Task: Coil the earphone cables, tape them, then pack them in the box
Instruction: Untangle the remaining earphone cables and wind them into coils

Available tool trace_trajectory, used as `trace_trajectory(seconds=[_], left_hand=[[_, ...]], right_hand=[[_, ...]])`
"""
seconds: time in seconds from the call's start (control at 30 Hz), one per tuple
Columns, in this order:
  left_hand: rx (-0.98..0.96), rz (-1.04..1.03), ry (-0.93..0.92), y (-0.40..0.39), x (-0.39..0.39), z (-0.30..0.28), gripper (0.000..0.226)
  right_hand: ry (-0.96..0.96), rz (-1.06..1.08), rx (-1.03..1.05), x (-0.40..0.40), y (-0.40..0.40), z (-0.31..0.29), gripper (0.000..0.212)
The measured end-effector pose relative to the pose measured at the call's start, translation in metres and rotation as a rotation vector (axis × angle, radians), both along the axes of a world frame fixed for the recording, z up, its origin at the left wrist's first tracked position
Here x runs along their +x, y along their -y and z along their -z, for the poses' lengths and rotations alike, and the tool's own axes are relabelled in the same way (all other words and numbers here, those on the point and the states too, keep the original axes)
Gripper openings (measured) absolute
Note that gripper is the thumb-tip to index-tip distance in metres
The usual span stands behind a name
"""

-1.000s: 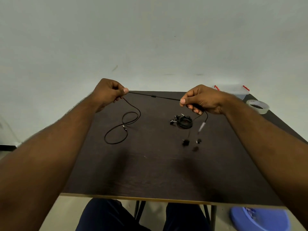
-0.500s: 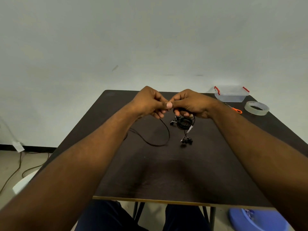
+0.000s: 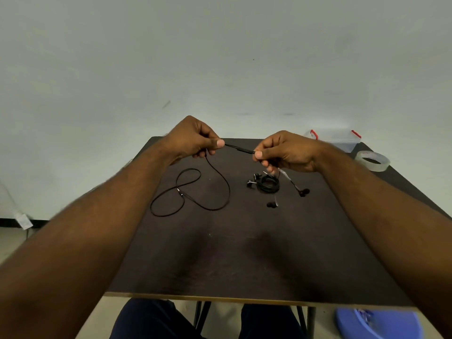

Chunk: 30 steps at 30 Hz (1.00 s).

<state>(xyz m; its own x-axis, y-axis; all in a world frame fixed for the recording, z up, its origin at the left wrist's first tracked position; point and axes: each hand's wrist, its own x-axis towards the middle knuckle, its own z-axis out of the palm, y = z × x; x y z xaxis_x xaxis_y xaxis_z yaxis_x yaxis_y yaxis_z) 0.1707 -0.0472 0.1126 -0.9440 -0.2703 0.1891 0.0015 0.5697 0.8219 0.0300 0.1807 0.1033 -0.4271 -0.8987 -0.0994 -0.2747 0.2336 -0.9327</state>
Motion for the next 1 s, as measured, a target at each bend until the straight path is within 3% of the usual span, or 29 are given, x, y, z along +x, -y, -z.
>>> trace_trajectory(seconds=[0.2,0.37,0.47,0.57,0.63,0.7,0.77,0.93,1.0], left_hand=[[-0.119,-0.013,-0.065,0.000,-0.001,-0.003,0.012],[-0.184,-0.028,-0.105,0.003,-0.005,-0.006,0.011],[-0.199,-0.065,-0.139,0.007,-0.006,-0.004,0.014],[-0.149,-0.112,-0.181,0.013,-0.006,-0.001,0.018],[-0.117,-0.136,-0.204,0.017,-0.006,0.003,0.021],[-0.100,-0.161,-0.211,0.020,-0.006,0.008,0.020],[-0.108,-0.179,-0.207,0.020,-0.007,0.013,0.018],[-0.088,-0.113,-0.169,0.013,-0.014,0.032,0.022],[-0.190,-0.073,-0.140,0.013,-0.015,0.038,0.020]], right_hand=[[0.003,-0.023,-0.074,-0.006,-0.003,0.005,0.014],[-0.299,0.026,-0.038,-0.008,0.000,0.014,0.005],[-0.383,0.054,-0.030,-0.013,-0.002,0.015,0.006],[-0.220,0.019,-0.130,-0.013,-0.010,0.020,0.020],[0.022,-0.001,-0.184,-0.011,-0.013,0.026,0.018],[0.122,0.046,-0.180,-0.008,-0.013,0.030,0.017],[-0.112,0.123,-0.108,-0.007,-0.011,0.034,0.014],[-1.180,0.247,0.176,-0.011,-0.006,0.041,0.024],[-1.321,0.285,0.213,-0.018,-0.009,0.046,0.024]])
